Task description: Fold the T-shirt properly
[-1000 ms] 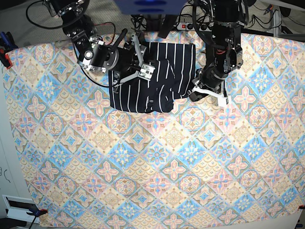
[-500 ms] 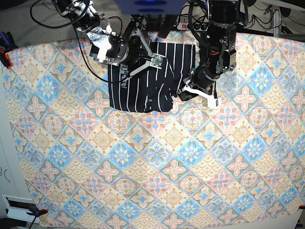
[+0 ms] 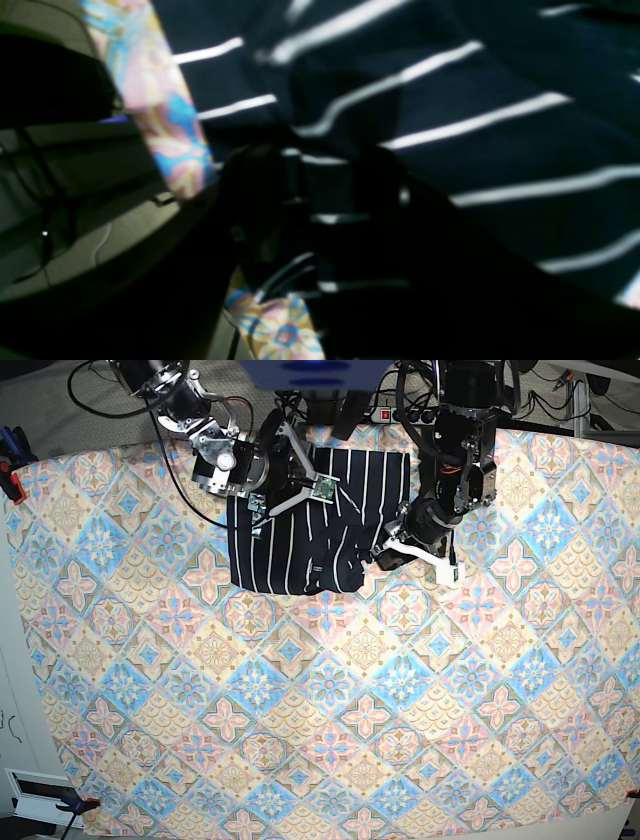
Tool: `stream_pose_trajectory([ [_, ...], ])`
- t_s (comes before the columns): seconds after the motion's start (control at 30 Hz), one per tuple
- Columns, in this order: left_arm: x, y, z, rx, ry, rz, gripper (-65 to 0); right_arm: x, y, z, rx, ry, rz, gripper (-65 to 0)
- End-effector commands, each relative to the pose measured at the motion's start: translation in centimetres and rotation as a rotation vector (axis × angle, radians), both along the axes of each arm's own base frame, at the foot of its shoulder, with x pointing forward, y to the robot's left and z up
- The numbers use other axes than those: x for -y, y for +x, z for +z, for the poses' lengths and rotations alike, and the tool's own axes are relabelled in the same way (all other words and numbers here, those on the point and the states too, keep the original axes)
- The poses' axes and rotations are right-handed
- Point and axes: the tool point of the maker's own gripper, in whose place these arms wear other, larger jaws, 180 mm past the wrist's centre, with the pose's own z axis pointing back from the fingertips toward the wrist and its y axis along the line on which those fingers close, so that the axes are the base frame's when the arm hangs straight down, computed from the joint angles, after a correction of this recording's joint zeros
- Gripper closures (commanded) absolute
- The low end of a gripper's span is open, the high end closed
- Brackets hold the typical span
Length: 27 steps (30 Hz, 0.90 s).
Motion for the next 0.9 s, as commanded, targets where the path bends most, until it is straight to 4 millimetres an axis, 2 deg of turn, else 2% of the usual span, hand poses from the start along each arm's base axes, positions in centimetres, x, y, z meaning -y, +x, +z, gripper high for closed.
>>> stream_pose_trajectory([
  [0.0, 0.2, -1.8, -1.3, -0.080, 0.020, -0.037, -7.4, -0.5, 0.4, 0.5, 0.015, 0.028, 0.002, -26.8],
  [0.07, 0.2, -2.1, -1.4, -0.086, 0.020, -0.036, -7.4, -0.3, 0.4, 0.2, 0.008, 0.021, -0.001, -26.2],
  [0.13, 0.2, -2.0, -1.4, -0.085, 0.020, -0.036, -7.4, -0.3, 1.0, 0.5, 0.023, 0.024, -0.002, -22.5],
  [0.3, -0.6, -2.0, -1.4, -0.085, 0.034, -0.036, -7.4, -0.4, 1.6, 1.2, 0.046, 0.033, -0.005, -5.3],
  [0.47, -0.8, -2.0, -1.4, -0.085, 0.037, -0.035, -7.4, -1.6, 2.6, 4.5, 0.135, 0.087, 0.008, -4.9],
  [0.53, -1.6, -1.9, -1.4, -0.084, 0.042, -0.011, -7.4, -1.8, 2.8, 5.3, 0.156, 0.099, 0.014, -4.9],
  [0.7, -2.3, -1.8, -1.5, -0.084, 0.048, 0.010, -7.4, -2.0, 0.6, 4.7, 0.111, 0.106, 0.017, -4.8],
  [0.83, -2.4, -1.8, -1.5, -0.084, 0.050, 0.011, -7.5, -2.6, -0.1, 5.2, 0.116, 0.122, 0.046, -4.8],
  [0.87, -2.4, -1.8, -1.5, -0.084, 0.050, 0.011, -7.5, -2.2, -0.3, 5.2, 0.121, 0.109, 0.061, -4.8],
])
